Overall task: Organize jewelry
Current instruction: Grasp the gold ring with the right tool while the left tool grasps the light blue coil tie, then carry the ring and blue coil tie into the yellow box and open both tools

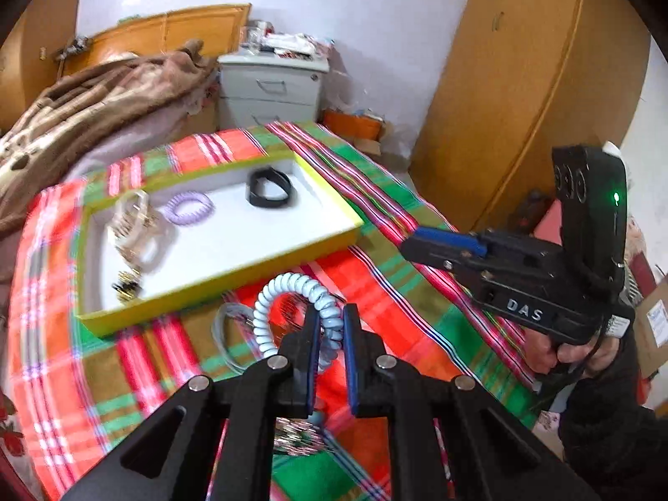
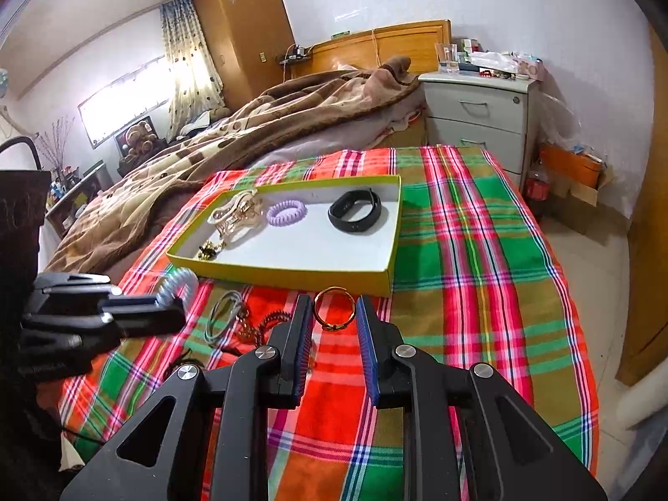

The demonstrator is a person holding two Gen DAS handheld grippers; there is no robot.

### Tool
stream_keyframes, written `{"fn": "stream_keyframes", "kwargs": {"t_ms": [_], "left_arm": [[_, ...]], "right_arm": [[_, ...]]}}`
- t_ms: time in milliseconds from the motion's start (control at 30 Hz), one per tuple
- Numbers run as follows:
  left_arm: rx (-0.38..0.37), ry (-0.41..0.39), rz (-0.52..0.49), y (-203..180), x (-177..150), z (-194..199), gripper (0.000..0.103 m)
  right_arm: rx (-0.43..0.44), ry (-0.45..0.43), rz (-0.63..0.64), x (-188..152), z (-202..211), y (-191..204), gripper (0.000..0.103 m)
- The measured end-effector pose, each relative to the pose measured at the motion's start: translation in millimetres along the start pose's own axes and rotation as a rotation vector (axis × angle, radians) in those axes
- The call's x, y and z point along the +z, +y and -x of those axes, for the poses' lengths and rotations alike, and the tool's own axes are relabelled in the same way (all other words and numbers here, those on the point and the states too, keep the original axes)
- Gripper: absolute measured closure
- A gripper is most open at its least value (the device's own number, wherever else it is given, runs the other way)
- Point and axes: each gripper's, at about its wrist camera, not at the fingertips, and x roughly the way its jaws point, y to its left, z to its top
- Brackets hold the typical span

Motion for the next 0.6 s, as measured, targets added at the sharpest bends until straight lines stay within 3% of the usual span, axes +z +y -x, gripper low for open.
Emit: {"fn": "stream_keyframes", "kwargs": {"t_ms": [300,600], "left_arm": [[0.064,-0.040,0.022,32,30,7,0.092],[0.097,-0.001,0.060,70,60,-28,0.092]], "right_arm": [[-0.035,-0.015,0.039,29,-13,7,0.081],[-0.059,0.046,0.065,56,-59,7,0.081]]}}
